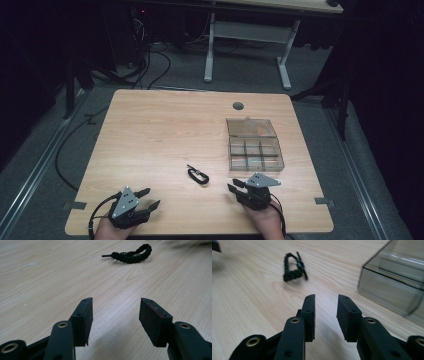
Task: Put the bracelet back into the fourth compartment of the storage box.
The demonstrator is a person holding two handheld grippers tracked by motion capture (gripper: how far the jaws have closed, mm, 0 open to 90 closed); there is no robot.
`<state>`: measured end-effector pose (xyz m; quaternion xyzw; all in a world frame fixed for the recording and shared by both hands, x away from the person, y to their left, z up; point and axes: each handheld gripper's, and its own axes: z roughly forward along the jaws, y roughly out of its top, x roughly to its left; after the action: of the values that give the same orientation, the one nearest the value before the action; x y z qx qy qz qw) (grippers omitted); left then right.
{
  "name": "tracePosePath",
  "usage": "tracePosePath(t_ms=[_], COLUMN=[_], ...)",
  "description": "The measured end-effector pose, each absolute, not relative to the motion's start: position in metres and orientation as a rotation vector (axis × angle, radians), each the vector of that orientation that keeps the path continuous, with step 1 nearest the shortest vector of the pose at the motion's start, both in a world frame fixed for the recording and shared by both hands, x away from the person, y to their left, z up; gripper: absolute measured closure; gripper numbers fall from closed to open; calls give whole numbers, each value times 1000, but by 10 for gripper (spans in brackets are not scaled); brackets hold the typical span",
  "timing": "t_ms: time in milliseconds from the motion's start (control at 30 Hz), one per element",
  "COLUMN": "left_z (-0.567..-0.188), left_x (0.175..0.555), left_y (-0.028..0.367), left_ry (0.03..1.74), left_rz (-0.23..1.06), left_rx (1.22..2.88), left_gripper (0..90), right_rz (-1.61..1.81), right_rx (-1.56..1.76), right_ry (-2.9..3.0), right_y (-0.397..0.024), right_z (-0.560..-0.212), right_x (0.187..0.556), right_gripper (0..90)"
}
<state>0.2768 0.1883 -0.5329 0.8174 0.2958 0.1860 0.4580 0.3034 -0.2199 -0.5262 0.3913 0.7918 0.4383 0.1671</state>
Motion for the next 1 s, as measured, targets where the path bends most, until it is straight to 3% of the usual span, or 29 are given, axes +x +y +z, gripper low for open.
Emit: tracePosePath(t_ms=[267, 567, 1000], left_z=[-533, -533, -533], left_x=[276, 276, 276], left_y=[189, 187, 189], left_ry=[728, 728, 728], left_rz=[471, 474, 460], left_rx=[2004, 2014, 2009], left_gripper=[456, 453, 440], right_rz=[1159, 1160, 1164], right_rx=[1094, 1104, 1096], right_ry=[2305, 2313, 2372], right_y=[-212, -212, -204], right_z=[-529, -529, -522], right_x=[305, 307, 314], right_gripper=[663, 712, 880])
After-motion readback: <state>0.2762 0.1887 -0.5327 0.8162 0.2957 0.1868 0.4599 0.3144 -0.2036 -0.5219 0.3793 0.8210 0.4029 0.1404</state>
